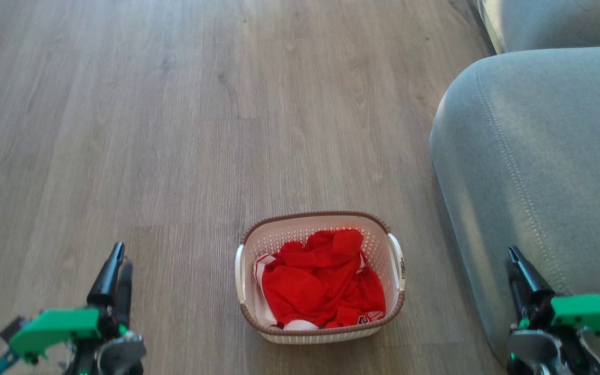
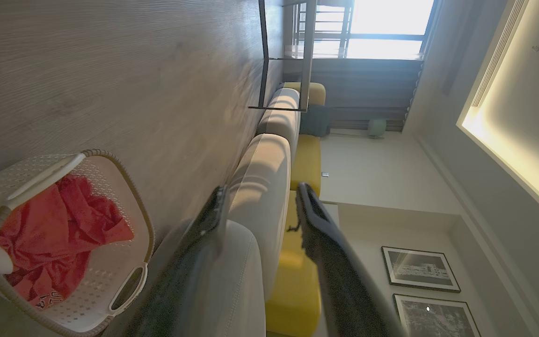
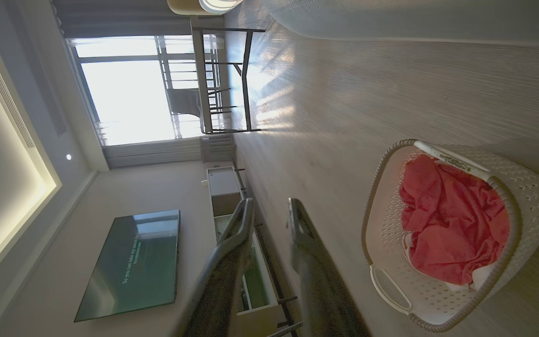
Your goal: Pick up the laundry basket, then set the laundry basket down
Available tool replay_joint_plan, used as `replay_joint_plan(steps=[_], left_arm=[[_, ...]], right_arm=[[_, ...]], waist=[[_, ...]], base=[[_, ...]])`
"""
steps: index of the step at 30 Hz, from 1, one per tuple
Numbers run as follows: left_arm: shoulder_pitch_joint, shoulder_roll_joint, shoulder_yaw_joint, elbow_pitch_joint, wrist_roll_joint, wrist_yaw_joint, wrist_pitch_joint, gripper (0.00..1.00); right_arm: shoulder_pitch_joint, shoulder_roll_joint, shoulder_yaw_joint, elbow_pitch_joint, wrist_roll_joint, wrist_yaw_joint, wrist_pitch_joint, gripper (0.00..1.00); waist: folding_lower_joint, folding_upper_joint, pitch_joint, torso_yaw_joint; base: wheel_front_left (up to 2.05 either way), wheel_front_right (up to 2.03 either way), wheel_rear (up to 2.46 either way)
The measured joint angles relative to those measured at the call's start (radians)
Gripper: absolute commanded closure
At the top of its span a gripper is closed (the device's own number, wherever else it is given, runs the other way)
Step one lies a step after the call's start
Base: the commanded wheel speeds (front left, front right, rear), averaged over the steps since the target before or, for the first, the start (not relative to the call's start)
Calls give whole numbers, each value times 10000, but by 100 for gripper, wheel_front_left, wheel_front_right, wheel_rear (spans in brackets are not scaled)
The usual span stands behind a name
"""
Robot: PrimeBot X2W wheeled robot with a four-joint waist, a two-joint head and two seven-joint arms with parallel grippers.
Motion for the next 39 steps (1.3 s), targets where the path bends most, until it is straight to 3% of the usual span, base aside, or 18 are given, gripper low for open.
replay_joint_plan(steps=[19, 29, 39], left_arm=[[32, -35, -290, 0, 222, 0, -376, 0], [-271, 167, -598, -117, 1774, 0, -807, 0], [-384, 337, -894, -387, 3914, 104, -1085, 0]], right_arm=[[62, 0, 176, 71, -322, 0, -305, 0], [-315, -286, 598, 138, -1361, 0, -765, 0], [-584, -378, 679, 98, -3300, 0, -1074, 0]], waist=[[0, 0, 8, 15], [0, 0, 24, 34], [0, 0, 26, 48]], base=[[0, 0, 0], [0, 0, 0], [0, 0, 0]])
